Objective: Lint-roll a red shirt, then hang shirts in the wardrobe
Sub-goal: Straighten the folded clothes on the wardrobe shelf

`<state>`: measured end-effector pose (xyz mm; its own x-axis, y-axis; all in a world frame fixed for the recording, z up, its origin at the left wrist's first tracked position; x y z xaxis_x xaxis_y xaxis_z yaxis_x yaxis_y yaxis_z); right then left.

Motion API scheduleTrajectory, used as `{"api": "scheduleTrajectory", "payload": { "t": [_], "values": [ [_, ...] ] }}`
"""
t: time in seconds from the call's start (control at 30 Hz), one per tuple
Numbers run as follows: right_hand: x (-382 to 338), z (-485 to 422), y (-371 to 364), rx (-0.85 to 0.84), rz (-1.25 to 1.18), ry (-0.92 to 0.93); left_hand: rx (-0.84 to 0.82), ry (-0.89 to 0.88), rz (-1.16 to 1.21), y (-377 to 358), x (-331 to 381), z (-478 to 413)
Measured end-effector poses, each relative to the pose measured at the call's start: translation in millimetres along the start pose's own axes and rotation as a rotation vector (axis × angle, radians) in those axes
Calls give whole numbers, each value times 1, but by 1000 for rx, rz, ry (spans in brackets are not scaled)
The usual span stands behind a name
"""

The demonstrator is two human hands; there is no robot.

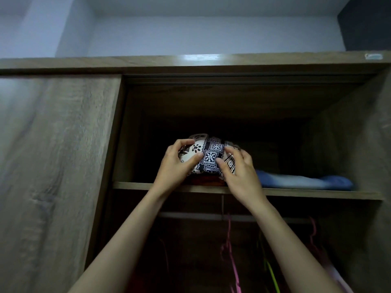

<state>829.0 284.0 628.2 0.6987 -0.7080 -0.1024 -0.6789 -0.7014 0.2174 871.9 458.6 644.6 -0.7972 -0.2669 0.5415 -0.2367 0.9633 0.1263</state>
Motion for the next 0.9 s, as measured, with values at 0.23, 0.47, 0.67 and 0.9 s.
{"api": "scheduleTrajectory", "payload": {
  "t": [0.23,0.47,0.67,0.9],
  "values": [
    [-1,5,1,-31,-5,65,20,263,315,-11,17,4],
    [6,23,7,78,-159,202,15,341,410,-18,22,26],
    [6,33,8,98,-328,146,-63,293,432,-21,24,37],
    [-3,31,16,195,-605,-97,-146,238,358,-14,27,43]
  ]
}}
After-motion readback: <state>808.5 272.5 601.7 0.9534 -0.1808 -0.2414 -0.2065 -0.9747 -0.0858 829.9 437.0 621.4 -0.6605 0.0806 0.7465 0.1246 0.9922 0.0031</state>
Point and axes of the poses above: each hand's wrist, its own z-axis away from the middle knuckle, its own y-axis out of the back of the hand, x = y × z, the point moved 1 cm from there along -z, towards the middle knuckle, and after that the axes turned 12 degrees about y, right-handed, at the moved point
